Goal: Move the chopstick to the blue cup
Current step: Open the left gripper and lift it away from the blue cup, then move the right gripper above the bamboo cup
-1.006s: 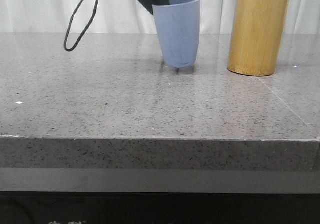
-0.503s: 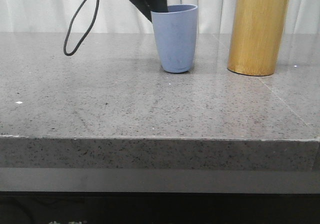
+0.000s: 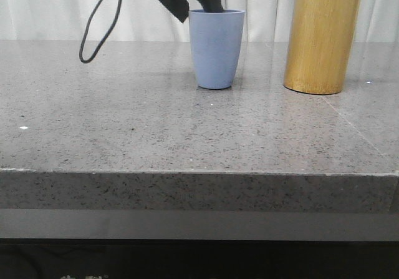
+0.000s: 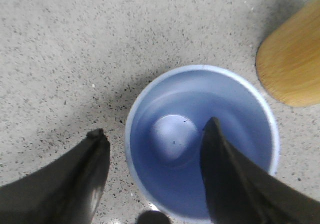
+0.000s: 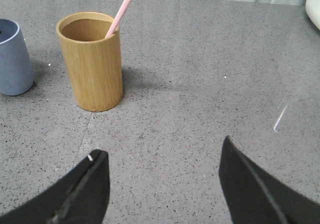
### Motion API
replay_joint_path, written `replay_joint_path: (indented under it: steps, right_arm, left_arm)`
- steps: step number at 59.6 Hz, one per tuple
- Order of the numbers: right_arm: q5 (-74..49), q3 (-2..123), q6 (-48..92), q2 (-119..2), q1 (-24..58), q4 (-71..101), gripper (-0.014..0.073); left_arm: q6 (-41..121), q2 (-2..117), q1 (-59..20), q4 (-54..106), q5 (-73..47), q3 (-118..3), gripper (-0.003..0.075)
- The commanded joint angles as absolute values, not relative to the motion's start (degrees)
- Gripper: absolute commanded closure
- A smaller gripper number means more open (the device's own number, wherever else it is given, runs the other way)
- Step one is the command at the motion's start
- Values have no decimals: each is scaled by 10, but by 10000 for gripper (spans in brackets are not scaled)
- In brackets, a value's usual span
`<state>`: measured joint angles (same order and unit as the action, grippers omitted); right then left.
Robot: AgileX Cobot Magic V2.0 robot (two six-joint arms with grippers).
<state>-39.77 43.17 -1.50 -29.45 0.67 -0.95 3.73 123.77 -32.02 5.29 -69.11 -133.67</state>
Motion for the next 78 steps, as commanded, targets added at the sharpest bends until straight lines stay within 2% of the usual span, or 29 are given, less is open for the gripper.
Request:
replay_joint_path:
  steps: [1, 16, 25, 49, 70, 78]
  right_arm:
    - [-352, 448, -11, -300, 8, -9, 103]
    - [-351, 448, -11, -300, 8, -9, 103]
    - [-349, 448, -11, -300, 8, -7, 103]
    - [-289, 448, -11, -322, 8, 52, 103]
    - [-159, 448, -11, -426, 10, 137, 103]
    - [-86, 449, -11, -484, 38, 167, 103]
  left_arm:
    - [38, 1176, -321, 63, -660, -1356, 312]
    - [33, 1113, -321, 80, -678, -1353, 312]
    - [34, 1046, -322, 101, -679, -1298, 313]
    - [61, 799, -324, 116, -476, -967, 314]
    - [67, 583, -324, 116, -339, -664, 314]
    - [67, 520, -324, 116, -287, -579, 314]
